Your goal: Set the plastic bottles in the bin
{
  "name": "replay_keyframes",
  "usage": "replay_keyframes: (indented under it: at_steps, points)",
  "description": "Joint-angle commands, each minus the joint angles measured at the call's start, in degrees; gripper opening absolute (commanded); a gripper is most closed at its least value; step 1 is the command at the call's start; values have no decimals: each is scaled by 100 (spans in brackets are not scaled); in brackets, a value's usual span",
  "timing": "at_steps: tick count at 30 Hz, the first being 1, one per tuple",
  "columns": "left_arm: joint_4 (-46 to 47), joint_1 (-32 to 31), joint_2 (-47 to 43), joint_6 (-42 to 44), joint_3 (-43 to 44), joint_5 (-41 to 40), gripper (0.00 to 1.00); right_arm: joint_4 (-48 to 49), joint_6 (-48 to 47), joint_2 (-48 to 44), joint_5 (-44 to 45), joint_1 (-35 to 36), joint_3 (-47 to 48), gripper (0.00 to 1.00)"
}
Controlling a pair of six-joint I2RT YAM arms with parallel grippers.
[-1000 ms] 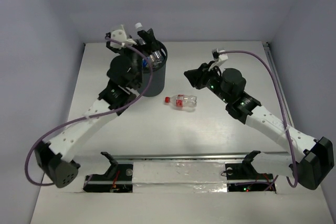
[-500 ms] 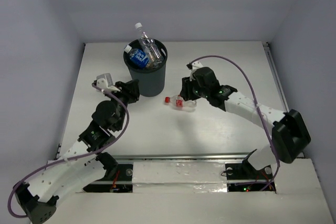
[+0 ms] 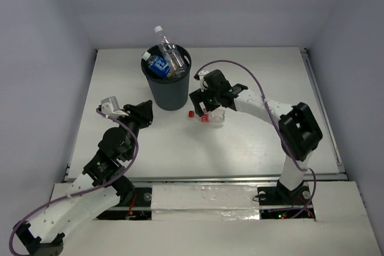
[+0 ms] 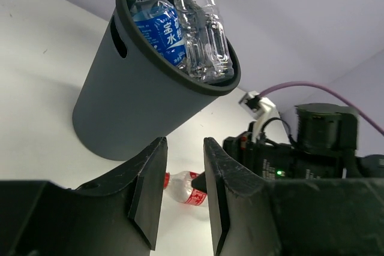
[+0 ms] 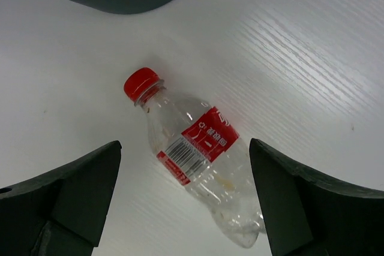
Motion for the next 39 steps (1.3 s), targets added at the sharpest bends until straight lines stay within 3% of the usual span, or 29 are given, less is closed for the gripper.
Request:
replay_keyframes:
  at_steps: [1,6,13,17,21,29,39]
  points:
    - [152,-19,-17,-27,-88,-78,28,-164,-248,321,-52,39,393,92]
    - [196,-19,-52,-18,-202,-96,29,-68,209,638,72,39,262,82]
    - [205,-19,62,26,-167,-52,29,309,1193,218,248,39,-387,68]
    - [196,-19,-8,17,-202,-69,29,486,1510,-188,161,39,-819,77]
    - [231,-19,44,26,-185,-34,29,346,1326,-127,134,-14,-461,90]
    - [179,-19,-26,26,-229,-113,29,-67,852,620,248,-75,270,91]
    - [214,-19,80,61,-211,-131,29,-50,737,753,-6,-75,17,87]
